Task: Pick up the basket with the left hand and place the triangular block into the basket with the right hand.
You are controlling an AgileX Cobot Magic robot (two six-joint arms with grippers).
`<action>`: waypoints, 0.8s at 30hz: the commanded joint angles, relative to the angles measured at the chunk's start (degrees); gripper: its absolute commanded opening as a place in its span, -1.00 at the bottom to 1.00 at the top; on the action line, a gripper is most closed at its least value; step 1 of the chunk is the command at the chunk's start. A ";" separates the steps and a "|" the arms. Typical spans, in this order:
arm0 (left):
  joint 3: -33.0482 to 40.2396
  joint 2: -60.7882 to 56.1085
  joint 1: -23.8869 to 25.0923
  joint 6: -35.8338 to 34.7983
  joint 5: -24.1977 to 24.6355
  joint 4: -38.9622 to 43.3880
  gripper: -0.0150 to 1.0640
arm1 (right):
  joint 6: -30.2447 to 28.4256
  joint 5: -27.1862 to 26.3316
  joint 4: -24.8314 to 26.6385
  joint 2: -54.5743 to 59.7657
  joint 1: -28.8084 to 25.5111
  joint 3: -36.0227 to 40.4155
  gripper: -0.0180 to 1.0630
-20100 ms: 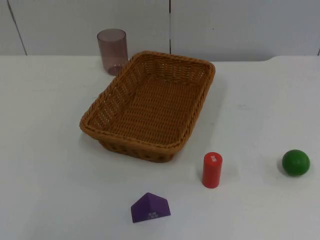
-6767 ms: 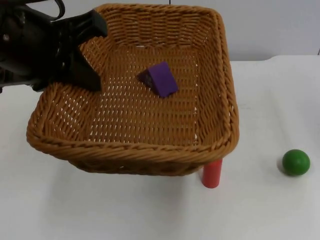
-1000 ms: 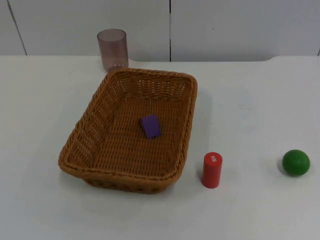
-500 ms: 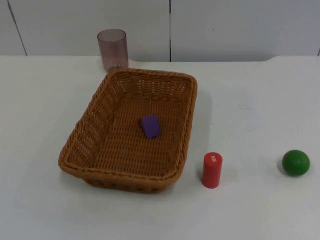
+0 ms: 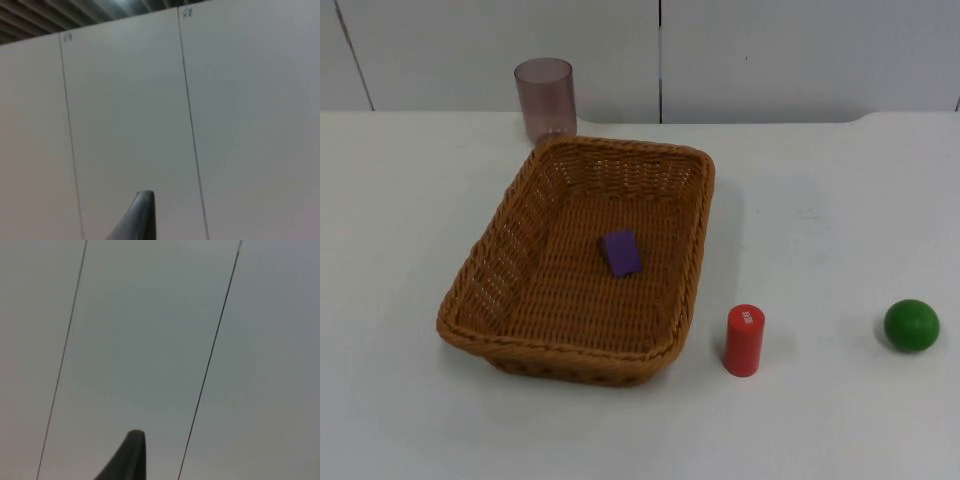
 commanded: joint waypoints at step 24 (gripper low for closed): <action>4.04 -0.49 -1.29 3.38 2.66 -7.96 0.98 | 1.02 2.00 2.11 0.05 1.29 -0.31 0.97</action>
